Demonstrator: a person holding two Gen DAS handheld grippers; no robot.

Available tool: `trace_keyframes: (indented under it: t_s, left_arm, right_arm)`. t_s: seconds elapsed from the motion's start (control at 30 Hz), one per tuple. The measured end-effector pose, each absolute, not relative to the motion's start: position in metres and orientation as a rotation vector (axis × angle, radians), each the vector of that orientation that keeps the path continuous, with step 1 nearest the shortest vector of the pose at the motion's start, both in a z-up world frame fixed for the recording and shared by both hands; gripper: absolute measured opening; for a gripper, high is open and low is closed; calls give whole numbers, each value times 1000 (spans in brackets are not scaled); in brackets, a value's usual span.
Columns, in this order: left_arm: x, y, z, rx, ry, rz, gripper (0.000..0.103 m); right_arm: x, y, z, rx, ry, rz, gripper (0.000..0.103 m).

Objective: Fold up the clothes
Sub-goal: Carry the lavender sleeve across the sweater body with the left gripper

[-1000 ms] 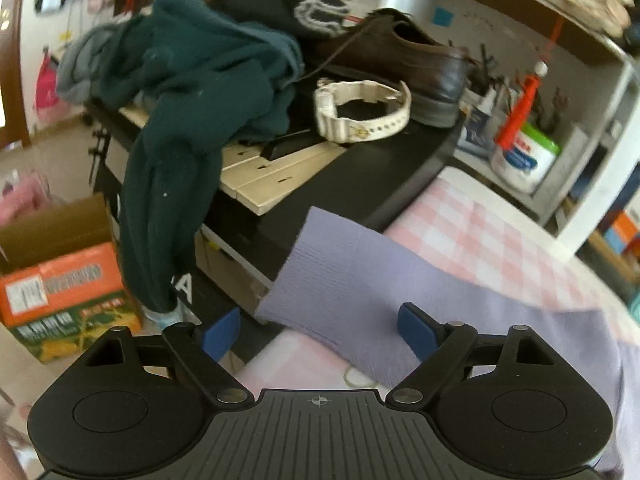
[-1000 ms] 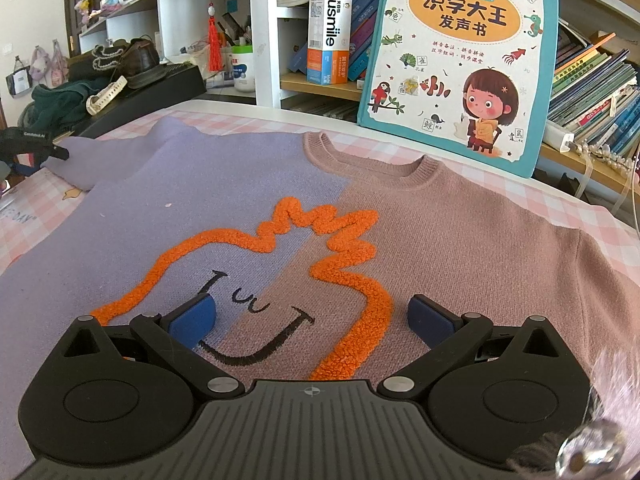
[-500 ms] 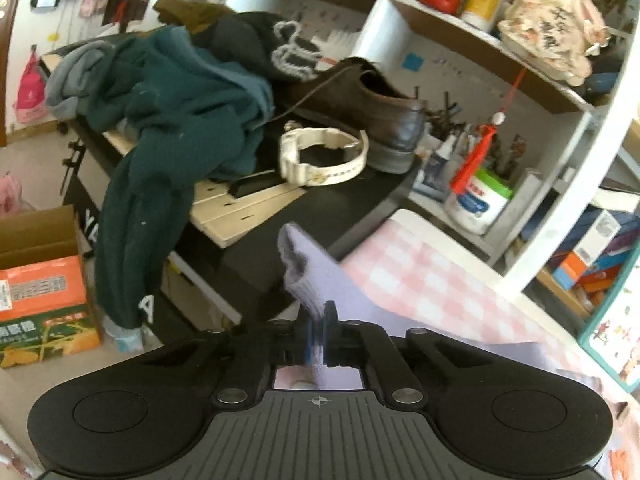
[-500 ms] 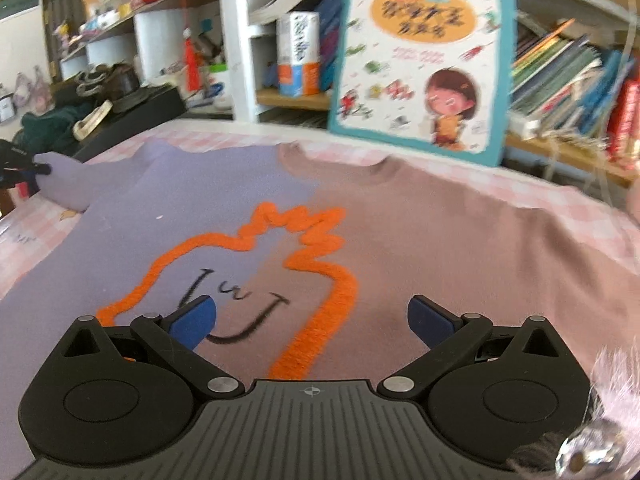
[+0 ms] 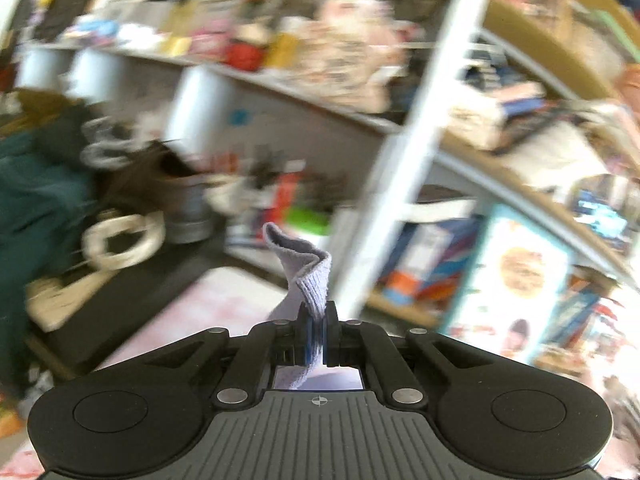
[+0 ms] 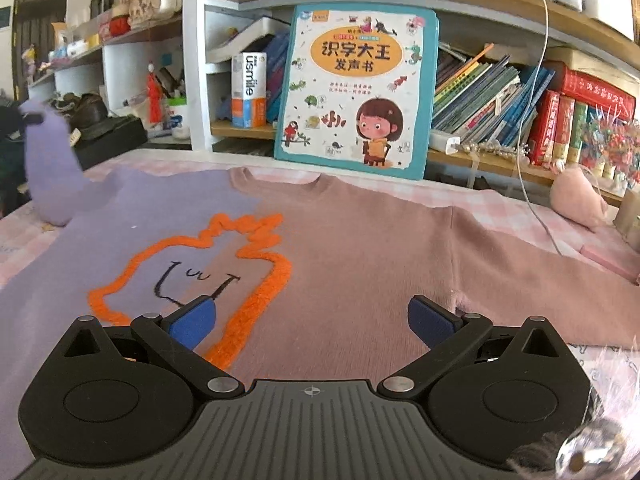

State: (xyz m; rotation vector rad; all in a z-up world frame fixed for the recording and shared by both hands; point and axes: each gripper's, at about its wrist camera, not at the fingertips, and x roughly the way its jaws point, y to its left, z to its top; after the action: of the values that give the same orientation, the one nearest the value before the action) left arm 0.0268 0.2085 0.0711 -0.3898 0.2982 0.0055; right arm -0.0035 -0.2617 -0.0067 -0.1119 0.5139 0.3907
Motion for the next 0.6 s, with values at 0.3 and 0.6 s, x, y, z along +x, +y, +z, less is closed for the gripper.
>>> trace_keyframes:
  t_s: [0.3, 0.6]
  left_arm:
    - [70, 121, 97, -428, 283, -322, 3]
    - [101, 37, 107, -389, 323, -510, 3]
  right_arm:
    - [-27, -272, -9, -124, 492, 320, 103]
    - [-37, -290, -14, -31, 475, 284, 103]
